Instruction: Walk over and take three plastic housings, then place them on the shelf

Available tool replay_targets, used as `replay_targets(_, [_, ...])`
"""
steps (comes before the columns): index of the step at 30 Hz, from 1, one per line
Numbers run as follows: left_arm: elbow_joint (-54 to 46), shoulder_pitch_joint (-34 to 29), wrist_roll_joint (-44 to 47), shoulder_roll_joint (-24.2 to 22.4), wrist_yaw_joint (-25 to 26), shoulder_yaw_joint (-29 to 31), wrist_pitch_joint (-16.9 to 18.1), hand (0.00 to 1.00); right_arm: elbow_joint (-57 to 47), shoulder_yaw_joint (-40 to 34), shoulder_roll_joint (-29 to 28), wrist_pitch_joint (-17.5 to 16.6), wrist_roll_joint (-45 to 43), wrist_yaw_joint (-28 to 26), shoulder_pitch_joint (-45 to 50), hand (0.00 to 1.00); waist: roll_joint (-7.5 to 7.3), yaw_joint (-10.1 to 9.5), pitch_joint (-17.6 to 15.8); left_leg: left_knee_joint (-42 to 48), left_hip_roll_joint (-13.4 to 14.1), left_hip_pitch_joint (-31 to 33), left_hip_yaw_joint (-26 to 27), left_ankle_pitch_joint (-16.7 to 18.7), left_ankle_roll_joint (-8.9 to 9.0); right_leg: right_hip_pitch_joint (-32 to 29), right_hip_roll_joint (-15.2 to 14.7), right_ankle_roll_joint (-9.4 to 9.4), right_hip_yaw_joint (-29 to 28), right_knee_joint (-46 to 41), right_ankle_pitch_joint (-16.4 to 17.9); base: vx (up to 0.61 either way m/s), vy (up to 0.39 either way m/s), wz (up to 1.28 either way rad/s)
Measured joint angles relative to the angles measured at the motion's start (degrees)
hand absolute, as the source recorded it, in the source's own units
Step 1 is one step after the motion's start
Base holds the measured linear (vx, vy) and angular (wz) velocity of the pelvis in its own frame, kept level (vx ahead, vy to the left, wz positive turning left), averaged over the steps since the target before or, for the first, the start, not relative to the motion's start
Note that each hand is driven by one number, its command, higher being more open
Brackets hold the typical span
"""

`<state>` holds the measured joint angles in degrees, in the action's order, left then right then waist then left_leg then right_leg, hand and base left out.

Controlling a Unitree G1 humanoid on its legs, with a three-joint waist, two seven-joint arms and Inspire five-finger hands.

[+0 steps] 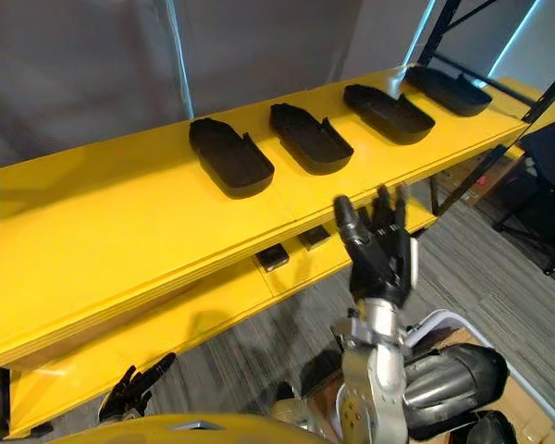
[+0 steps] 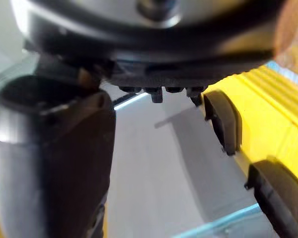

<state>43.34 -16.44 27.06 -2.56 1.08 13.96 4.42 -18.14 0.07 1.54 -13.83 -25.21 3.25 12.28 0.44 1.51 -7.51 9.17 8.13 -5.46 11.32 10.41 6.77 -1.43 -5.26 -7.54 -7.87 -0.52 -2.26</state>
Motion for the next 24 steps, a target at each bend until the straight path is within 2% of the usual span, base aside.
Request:
replay_targets(1, [0.0, 0.1, 0.0, -0.3, 0.1, 0.0, 0.2, 1.0, 1.2, 0.7, 0.4, 0.0, 0.4, 0.1, -1.9, 1.0, 0.53, -0.22, -0.3, 0.8, -0.1, 0.3, -0.9, 0.7, -0.02, -0.2, 0.1, -0.19, -0.6, 0.0, -0.3, -0.04, 0.074, -0.57])
replay_targets(3, [0.0, 0.1, 0.4, -0.2, -0.2, 0.3, 0.5, 1.0, 4.6, 3.0, 0.2, 0.0, 2.2, 1.5, -4.7, 1.0, -0.08, -0.94, -0.9, 2.3, -0.6, 0.3, -0.4, 1.5, -0.51, -0.2, -0.3, -0.53, -2.0, -0.1, -0.9, -0.05, 0.084, -0.24])
replay_targets(5, [0.0, -0.1, 4.5, 0.1, -0.5, 1.1, 0.8, 1.0, 4.7, 4.8, -0.3, 0.0, 2.3, 2.3, -4.7, 1.0, -1.17, -2.13, -1.4, 2.8, -0.7, -0.1, 0.6, 2.2, -0.51, -0.5, -0.4, -0.83, -2.8, -0.1, -1.2, -0.06, 0.064, -0.29])
replay_targets(8, [0.0, -0.3, 8.2, -0.1, -0.8, 2.8, 1.3, 1.0, 4.6, 4.9, -0.2, 0.0, 2.3, 2.4, -4.6, 1.0, -2.03, -2.37, -1.4, 5.0, -0.6, 0.2, 1.5, 3.8, -0.79, -0.5, -0.5, -1.07, -3.7, 0.6, -1.5, -0.04, 0.049, -0.21])
replay_targets(12, [-1.3, 1.3, 8.2, -0.6, -1.7, 2.6, 2.1, 1.0, 3.6, 3.5, -0.2, 0.0, 2.0, 3.0, -3.7, 1.0, -1.84, -1.97, -1.5, 9.6, -0.5, 3.3, 0.5, 5.9, -1.49, -1.7, -0.7, -1.11, -3.6, -0.7, -1.4, -0.01, 0.067, 0.02])
replay_targets(14, [-1.6, 2.9, 7.1, -1.1, -2.9, 2.6, 2.0, 1.0, 2.6, 2.9, -0.4, -0.1, 1.8, 3.9, -2.9, 1.0, -1.33, -2.18, -2.1, 12.8, -0.7, 5.1, -1.4, 6.8, -2.36, -2.8, -0.6, -1.16, -3.4, -2.5, -1.4, -0.02, 0.079, -0.08])
replay_targets(15, [-2.7, 3.1, 5.0, -1.5, -3.3, 2.5, 1.7, 1.0, 2.0, 3.0, -0.9, -0.1, 2.0, 4.6, -1.7, 1.0, -1.0, -2.07, -2.6, 14.8, -1.2, 5.4, -3.5, 7.7, -3.55, -3.7, -0.3, -1.15, -3.7, -4.6, -1.4, -0.08, 0.088, -0.44])
replay_targets(17, [-2.9, 3.0, 3.3, -1.5, -4.2, 1.8, 0.9, 1.0, 1.0, 2.9, -1.7, -0.1, 2.3, 5.0, 0.1, 1.0, -0.48, -1.47, -3.0, 16.6, -1.3, 4.8, -3.9, 9.8, -3.58, -4.4, 0.4, -1.14, -4.8, -6.4, -1.5, -0.11, 0.097, -0.74])
replay_targets(18, [-3.5, 2.9, 1.5, -1.5, -4.6, 1.7, 0.4, 1.0, -0.2, 2.6, -2.3, -0.3, 2.0, 4.7, 1.9, 1.0, -0.6, -1.57, -3.2, 17.8, -0.9, 4.3, -1.3, 11.2, -3.82, -5.4, 0.9, -1.31, -4.9, -7.2, -2.6, -0.21, 0.107, -1.41])
replay_targets(19, [-3.8, 3.3, 1.5, -1.5, -4.2, 1.4, 0.5, 1.0, -0.4, 2.6, -2.5, -0.7, 1.7, 3.5, 3.3, 1.0, -0.37, -1.89, -3.6, 17.4, 0.9, 3.2, 2.8, 11.3, -4.45, -5.8, 1.8, -0.6, -2.3, -4.4, -7.6, -0.24, 0.077, -1.59])
replay_targets(20, [-3.8, 3.1, 1.5, -1.5, -3.8, 1.4, 0.4, 1.0, -0.4, 2.6, -2.6, -0.7, 1.7, 2.8, 3.9, 1.0, 0.33, -2.15, -3.8, 16.6, 1.7, 2.6, 5.2, 11.0, -4.84, -5.0, 1.8, -0.19, -0.4, -1.4, -11.1, -0.27, 0.027, -1.65])
replay_targets(21, [-4.3, 3.8, 1.6, -1.3, -3.0, 1.1, 0.2, 1.0, -0.7, 2.8, -2.8, -1.6, 1.7, 1.8, 4.5, 1.0, -0.12, -1.79, -4.1, 15.7, 2.1, 2.2, 8.4, 10.1, -5.29, -6.1, 1.4, 1.75, 6.0, -5.7, -8.5, -0.24, 0.005, -1.33])
replay_targets(22, [-4.5, 4.5, 1.6, -1.2, -1.6, 0.3, -0.1, 1.0, -0.7, 2.5, -2.7, -2.4, 1.8, 1.3, 4.6, 1.0, -0.22, -1.58, -4.0, 14.2, 2.4, 1.7, 10.9, 8.9, -5.53, -6.8, 0.2, 2.75, 9.3, -12.2, -3.2, -0.24, 0.012, -1.2])
replay_targets(23, [-4.6, 5.1, 1.6, -1.1, -1.0, -0.5, -1.0, 1.0, -0.7, 2.4, -2.7, -3.2, 1.9, 1.1, 4.6, 1.0, -0.17, -1.51, -4.0, 13.0, 2.5, 1.5, 12.0, 7.8, -5.66, -7.1, -0.9, 4.04, 10.6, -17.3, 0.0, -0.15, 0.012, -0.76])
replay_targets(24, [-4.6, 5.2, 1.7, -0.9, -0.6, -1.2, -1.4, 1.0, -0.7, 2.4, -2.7, -3.6, 1.9, 1.0, 4.5, 1.0, -0.16, -1.44, -4.1, 12.2, 2.7, 1.2, 12.6, 7.0, -5.7, -7.5, -2.0, 5.22, 11.1, -20.8, 1.8, -0.1, -0.034, -0.45])
